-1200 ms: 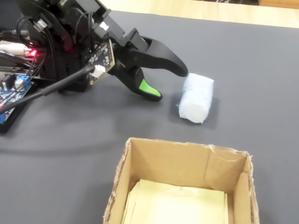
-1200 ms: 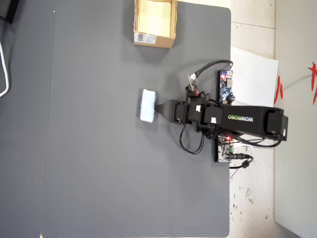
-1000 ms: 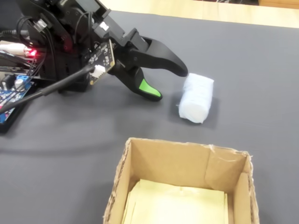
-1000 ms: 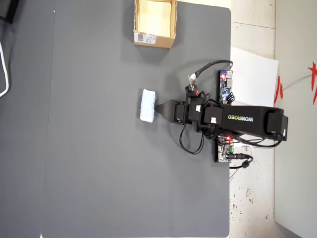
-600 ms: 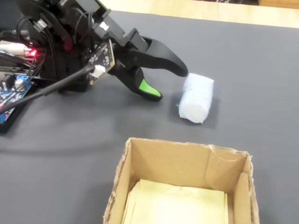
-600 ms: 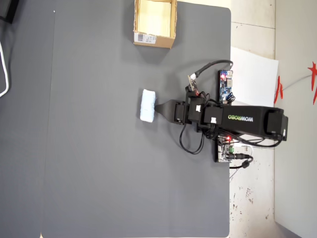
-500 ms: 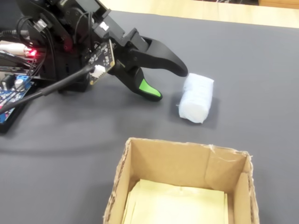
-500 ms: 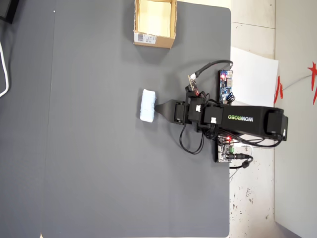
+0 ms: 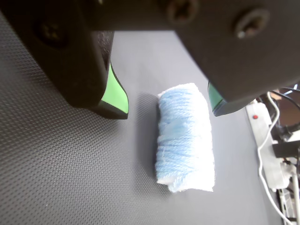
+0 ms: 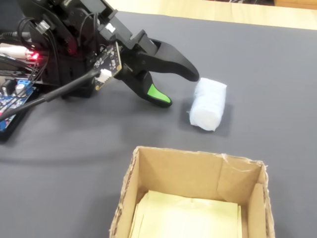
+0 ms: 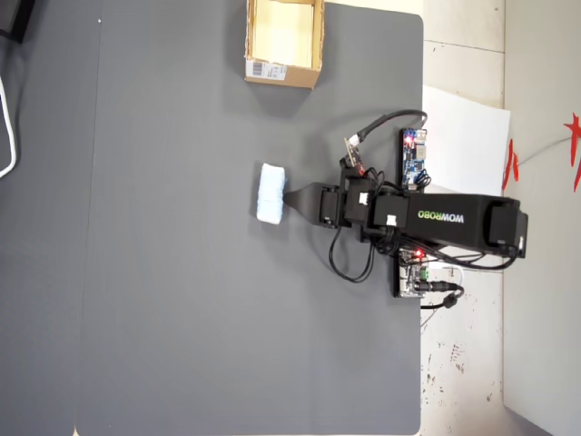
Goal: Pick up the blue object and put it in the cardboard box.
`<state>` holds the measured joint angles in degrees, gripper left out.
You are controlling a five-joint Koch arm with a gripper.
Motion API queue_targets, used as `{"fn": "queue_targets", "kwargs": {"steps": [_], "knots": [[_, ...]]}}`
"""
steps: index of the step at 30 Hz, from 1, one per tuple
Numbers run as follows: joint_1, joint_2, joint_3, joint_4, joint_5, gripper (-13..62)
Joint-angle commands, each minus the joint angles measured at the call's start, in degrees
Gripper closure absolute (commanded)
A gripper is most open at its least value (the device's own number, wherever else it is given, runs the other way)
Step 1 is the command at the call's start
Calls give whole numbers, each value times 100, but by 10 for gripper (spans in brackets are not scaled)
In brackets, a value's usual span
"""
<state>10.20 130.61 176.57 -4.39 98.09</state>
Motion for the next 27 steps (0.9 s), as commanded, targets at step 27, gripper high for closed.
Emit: {"fn": "queue_targets", "kwargs": {"steps": [27], "knots": [[-35, 510, 211, 229, 229, 156]]}}
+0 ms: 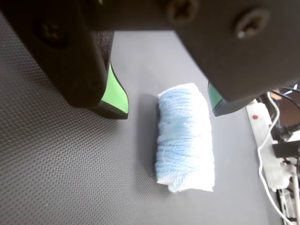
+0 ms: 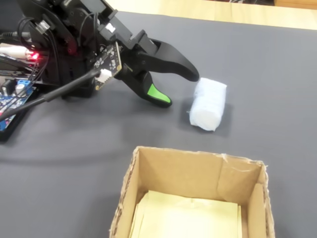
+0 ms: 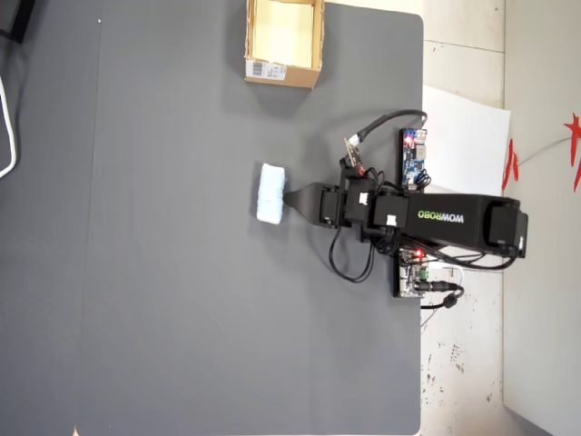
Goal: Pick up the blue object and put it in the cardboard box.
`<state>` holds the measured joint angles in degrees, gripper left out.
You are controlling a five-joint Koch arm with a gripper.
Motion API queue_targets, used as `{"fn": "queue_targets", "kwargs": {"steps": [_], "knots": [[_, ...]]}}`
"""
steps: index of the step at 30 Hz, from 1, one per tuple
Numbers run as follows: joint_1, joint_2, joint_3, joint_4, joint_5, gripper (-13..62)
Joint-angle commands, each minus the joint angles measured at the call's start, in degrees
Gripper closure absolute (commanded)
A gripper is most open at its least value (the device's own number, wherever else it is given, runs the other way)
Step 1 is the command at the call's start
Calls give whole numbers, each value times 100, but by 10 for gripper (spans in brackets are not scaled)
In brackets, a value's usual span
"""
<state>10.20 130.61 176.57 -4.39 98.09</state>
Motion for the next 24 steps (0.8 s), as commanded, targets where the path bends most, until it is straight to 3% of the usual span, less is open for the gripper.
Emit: {"fn": "queue_targets", "kwargs": {"steps": [1, 12, 24], "knots": [[-35, 510, 202, 229, 229, 156], [-114, 448, -694, 501, -88, 158], [-246, -501, -3296, 2707, -501, 163]]}}
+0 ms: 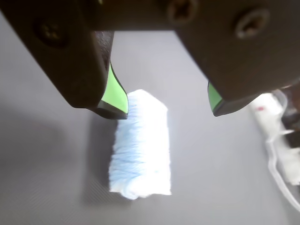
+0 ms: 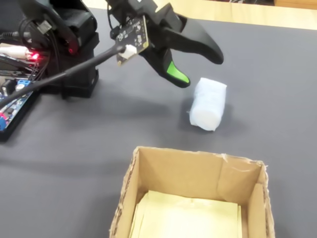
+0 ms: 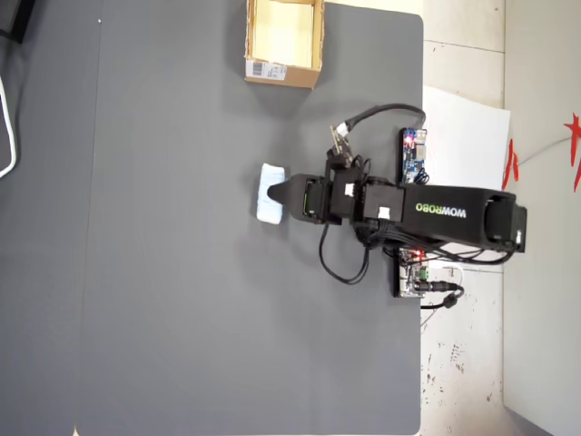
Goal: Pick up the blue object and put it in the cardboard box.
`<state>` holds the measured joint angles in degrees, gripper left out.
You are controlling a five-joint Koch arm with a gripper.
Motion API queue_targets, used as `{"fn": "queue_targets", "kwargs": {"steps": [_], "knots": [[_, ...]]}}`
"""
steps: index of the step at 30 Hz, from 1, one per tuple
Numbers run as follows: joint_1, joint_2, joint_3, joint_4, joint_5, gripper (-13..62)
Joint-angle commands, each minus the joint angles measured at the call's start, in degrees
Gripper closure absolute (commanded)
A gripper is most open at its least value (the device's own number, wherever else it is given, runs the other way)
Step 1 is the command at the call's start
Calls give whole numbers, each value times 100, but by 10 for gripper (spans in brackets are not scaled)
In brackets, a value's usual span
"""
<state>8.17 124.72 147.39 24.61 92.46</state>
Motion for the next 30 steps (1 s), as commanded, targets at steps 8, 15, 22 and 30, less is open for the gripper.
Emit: {"fn": "queue_targets", "kwargs": {"steps": [8, 15, 22, 30], "knots": [[26, -1503, -1925, 1380, 70, 164], [158, -2461, -2566, 1846, 158, 165], [237, -2856, -2549, 1802, 615, 201], [352, -3041, -2487, 1354, 773, 330]]}}
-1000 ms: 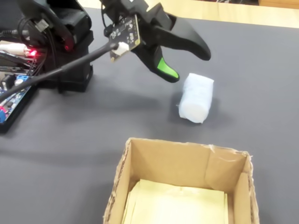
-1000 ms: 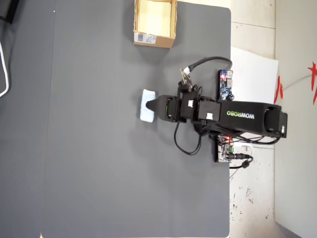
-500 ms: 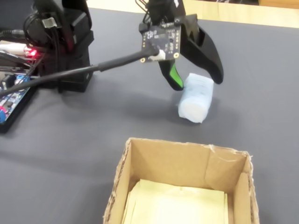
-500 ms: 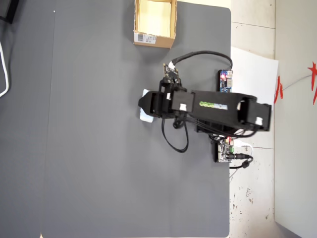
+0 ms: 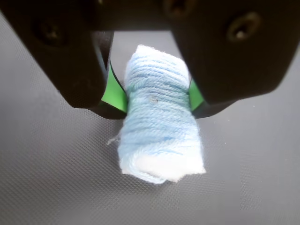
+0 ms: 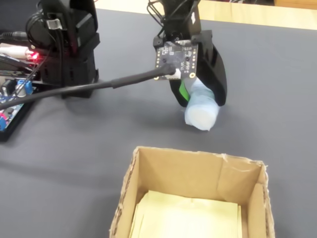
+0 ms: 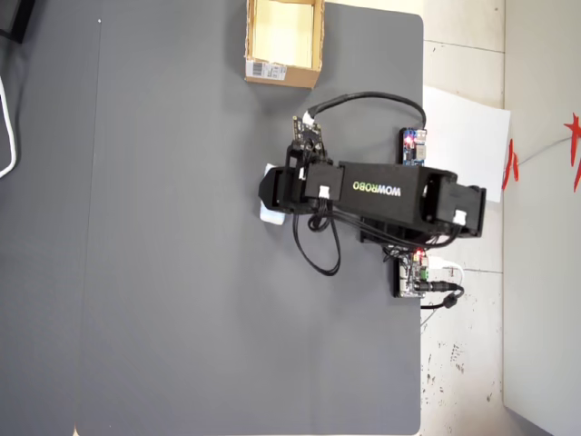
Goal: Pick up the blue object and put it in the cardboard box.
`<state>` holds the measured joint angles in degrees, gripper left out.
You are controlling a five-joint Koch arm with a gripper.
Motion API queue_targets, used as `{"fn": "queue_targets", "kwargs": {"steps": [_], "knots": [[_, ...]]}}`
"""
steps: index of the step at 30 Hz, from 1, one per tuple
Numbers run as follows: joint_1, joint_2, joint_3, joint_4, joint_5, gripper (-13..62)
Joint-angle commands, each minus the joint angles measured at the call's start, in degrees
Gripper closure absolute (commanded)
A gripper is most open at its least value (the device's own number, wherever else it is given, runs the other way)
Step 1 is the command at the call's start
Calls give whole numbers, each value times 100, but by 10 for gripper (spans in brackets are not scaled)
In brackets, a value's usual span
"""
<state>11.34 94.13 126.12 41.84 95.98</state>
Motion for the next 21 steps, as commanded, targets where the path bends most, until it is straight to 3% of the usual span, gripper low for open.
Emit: {"fn": "queue_targets", "kwargs": {"steps": [1, 11, 21], "knots": [[79, 18, -308, -554, 413, 351], [308, 316, 114, -1644, 580, 355], [598, 1424, 1046, -3788, 606, 355]]}}
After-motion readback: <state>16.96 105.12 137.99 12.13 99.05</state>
